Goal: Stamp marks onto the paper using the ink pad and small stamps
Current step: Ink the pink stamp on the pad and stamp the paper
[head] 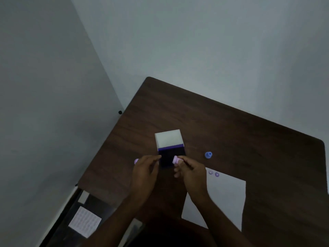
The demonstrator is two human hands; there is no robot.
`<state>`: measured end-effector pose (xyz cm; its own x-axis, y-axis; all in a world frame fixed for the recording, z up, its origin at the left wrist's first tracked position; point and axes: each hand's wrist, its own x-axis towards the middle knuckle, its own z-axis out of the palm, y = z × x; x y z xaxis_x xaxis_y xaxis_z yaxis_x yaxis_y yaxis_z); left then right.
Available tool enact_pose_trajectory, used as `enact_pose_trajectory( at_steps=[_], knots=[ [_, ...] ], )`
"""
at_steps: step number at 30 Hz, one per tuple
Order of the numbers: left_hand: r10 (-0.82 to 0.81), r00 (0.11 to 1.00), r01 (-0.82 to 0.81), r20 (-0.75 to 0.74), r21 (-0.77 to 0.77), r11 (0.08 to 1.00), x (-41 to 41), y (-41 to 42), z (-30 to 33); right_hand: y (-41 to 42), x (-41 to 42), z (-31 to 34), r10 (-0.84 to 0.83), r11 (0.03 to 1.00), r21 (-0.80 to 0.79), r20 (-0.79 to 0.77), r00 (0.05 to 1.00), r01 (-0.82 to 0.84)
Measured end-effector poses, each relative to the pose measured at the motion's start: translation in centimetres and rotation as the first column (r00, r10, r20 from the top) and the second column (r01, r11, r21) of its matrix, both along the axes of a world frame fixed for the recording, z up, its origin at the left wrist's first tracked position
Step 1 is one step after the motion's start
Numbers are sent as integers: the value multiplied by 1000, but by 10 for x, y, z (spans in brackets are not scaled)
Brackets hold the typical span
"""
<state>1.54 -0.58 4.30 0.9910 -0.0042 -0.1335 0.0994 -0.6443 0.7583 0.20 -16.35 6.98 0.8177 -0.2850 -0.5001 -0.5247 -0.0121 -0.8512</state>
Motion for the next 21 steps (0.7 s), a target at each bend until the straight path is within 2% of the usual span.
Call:
enact_pose_trajectory(
  at_steps=[4, 6, 12, 15, 21],
  knots=[
    [131, 981, -135, 141, 17, 991, 0, 29, -8, 16, 7, 2, -42, 985, 167, -31, 999, 47],
    [169, 974, -177, 153, 42, 983, 2, 44, -20, 24, 13, 3, -87, 959, 262, -73, 994, 103],
    [154, 988, -143, -27, 257, 956, 4, 72, -50, 41, 25, 4, -144, 860, 465, -174, 974, 211],
    [140, 987, -118, -78, 232, 966, 6, 73, -58, 46, 25, 4, -173, 833, 494, -195, 965, 249],
    [108, 989, -83, -98, 226, 971, 11, 66, -66, 49, 22, 3, -172, 853, 443, -263, 949, 277]
  ],
)
